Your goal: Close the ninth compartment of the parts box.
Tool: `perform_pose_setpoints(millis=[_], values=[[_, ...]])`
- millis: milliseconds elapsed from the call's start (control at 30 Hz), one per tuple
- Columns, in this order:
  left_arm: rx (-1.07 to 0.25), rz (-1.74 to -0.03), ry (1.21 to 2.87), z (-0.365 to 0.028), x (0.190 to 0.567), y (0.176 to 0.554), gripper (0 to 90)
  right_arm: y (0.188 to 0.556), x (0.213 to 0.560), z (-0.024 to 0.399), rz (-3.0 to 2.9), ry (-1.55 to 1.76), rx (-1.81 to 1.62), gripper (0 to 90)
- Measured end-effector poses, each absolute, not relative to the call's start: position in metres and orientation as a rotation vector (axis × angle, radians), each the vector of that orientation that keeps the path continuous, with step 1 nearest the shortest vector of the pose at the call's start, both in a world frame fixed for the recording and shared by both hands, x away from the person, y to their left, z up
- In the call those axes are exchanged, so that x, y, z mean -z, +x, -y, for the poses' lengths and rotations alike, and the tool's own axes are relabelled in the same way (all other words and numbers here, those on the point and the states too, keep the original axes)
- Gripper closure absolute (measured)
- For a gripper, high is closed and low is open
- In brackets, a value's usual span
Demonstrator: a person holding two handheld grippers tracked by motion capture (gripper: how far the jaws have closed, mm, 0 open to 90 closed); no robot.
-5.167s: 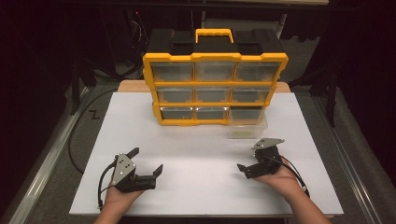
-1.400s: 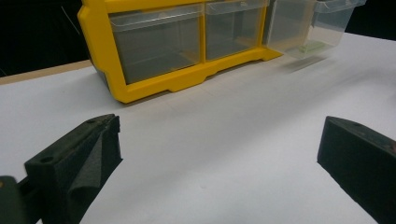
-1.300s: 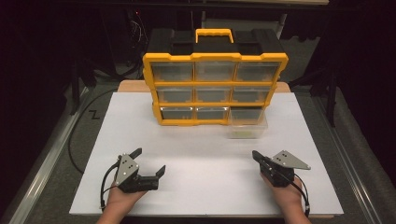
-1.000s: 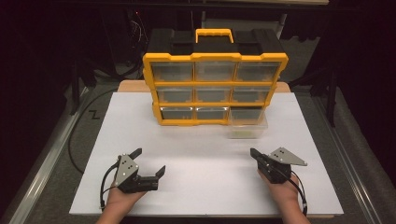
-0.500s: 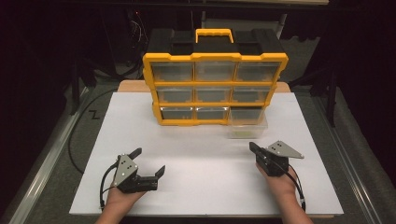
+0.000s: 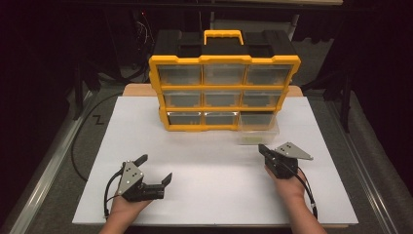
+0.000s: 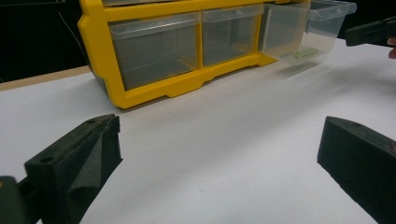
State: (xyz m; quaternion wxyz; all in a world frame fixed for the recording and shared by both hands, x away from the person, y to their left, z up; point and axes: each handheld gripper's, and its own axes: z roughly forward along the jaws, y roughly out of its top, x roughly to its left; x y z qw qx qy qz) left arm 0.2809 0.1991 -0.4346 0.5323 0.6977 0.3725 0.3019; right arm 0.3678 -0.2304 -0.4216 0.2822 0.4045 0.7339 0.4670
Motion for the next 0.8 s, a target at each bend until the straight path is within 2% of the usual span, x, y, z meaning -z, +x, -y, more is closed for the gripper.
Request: perform_pose_setpoints(millis=[800], values=[[-0.716,-0.887,1.660,-0.200,0.434,0.281,0.4,0.391,0.420,0.226,-1.944,1.126,-1.225,90.0]])
